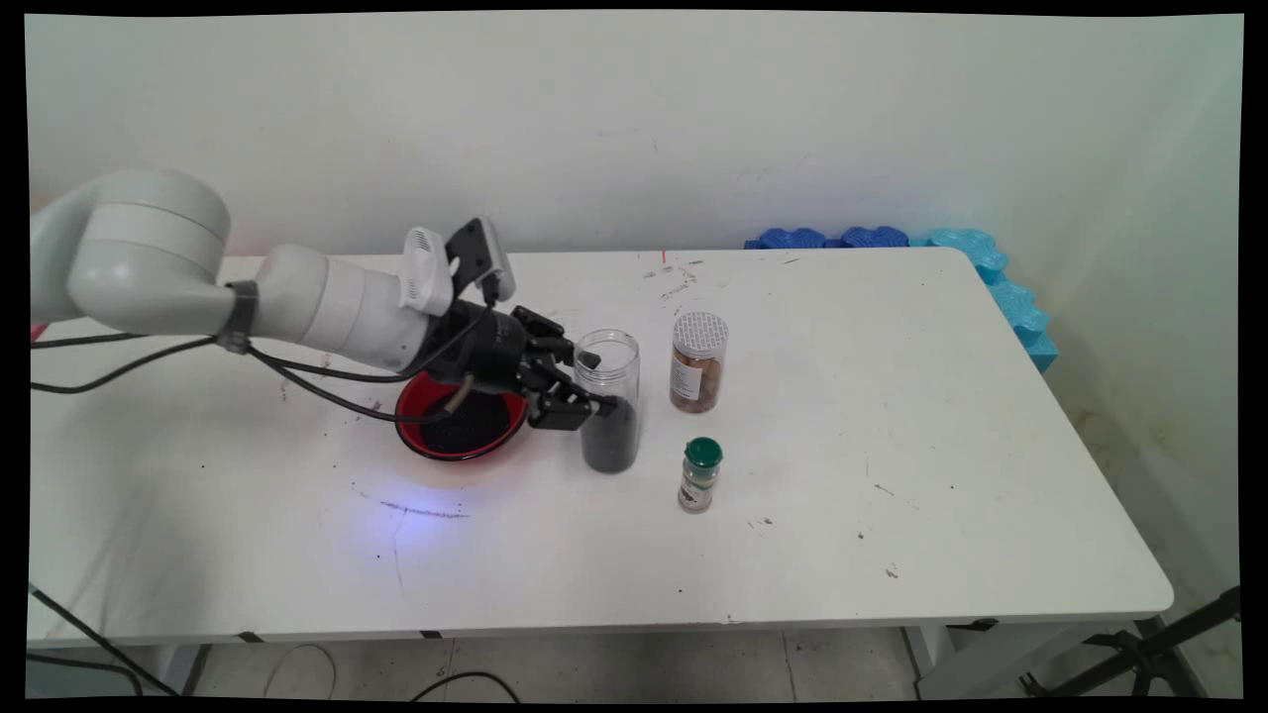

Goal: Pour the black seasoning powder in the red bowl

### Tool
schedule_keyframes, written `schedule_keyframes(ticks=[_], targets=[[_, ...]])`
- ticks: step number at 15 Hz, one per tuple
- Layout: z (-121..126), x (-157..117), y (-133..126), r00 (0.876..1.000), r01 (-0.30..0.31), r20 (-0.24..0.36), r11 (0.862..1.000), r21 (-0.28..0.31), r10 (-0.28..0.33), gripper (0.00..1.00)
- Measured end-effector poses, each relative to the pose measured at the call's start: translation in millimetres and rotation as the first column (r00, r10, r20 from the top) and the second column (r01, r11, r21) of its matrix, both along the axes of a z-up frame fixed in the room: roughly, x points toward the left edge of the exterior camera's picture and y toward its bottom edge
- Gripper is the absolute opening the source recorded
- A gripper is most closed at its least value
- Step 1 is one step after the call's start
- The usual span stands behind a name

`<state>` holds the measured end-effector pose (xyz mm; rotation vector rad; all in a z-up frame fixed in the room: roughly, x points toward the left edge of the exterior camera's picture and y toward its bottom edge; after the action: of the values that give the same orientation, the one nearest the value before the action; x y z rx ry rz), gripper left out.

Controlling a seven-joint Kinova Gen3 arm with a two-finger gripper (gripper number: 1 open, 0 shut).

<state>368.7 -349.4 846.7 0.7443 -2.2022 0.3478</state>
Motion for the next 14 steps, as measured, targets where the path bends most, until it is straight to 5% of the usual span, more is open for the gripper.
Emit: schedule_keyframes(ticks=[14], targets=[[105.0,64.0,64.4,1.000,0.002,-0.009,0.985,0.175,-0.001,0.00]])
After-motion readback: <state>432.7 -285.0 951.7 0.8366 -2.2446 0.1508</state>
